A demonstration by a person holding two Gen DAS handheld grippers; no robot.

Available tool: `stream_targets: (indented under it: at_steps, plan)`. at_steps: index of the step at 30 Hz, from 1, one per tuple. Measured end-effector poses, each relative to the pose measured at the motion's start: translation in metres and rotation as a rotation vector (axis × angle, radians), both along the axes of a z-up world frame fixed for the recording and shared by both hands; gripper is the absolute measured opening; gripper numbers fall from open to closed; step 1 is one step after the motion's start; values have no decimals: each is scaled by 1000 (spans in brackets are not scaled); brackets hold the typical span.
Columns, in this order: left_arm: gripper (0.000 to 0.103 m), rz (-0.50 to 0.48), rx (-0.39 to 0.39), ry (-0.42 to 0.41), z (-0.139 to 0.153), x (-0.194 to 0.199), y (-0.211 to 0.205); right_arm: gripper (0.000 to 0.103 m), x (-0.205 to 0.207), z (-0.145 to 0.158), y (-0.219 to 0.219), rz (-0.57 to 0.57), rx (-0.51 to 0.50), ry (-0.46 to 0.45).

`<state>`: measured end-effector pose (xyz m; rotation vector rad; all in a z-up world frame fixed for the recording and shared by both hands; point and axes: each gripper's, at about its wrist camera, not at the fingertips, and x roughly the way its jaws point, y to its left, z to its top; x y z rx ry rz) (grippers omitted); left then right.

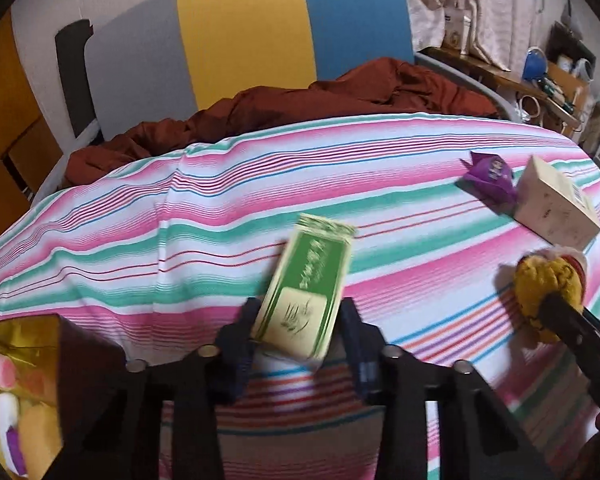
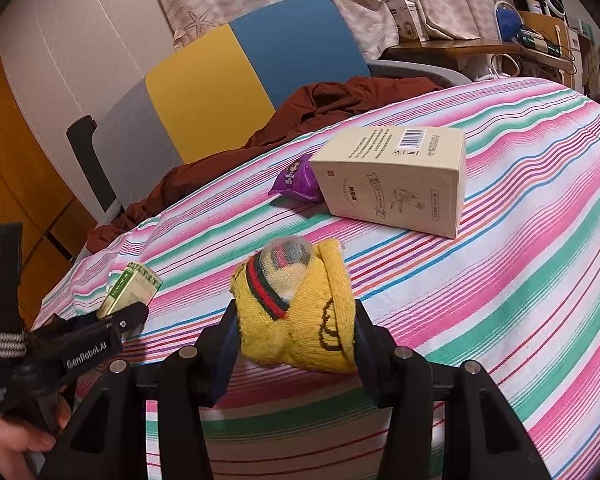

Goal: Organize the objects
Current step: 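Grasp the green-and-white box with the left tool while the right tool holds the pouch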

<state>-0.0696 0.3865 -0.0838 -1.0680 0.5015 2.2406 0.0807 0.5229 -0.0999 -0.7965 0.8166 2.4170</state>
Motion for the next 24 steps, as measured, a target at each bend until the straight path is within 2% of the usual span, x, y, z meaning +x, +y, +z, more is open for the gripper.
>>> stream_targets:
  at_steps: [2,5,12,20,24]
  plan:
    - [32,-3,9,15,0,5,-2,52,0,0,0,-1,0,0]
    - [31,5,23,63,-3,16,-6,52,0,0,0,-3,1,-1]
    - [31,-15,-11,204,-3,52,-20,52,-2,1,-3,-10,22,-18]
    - [31,6,94,240,10,83,-58,49,-11,10,-21,-15,153,-91]
    - [31,4,138,267,15,101,-74,49,-7,18,-41,5,229,-89]
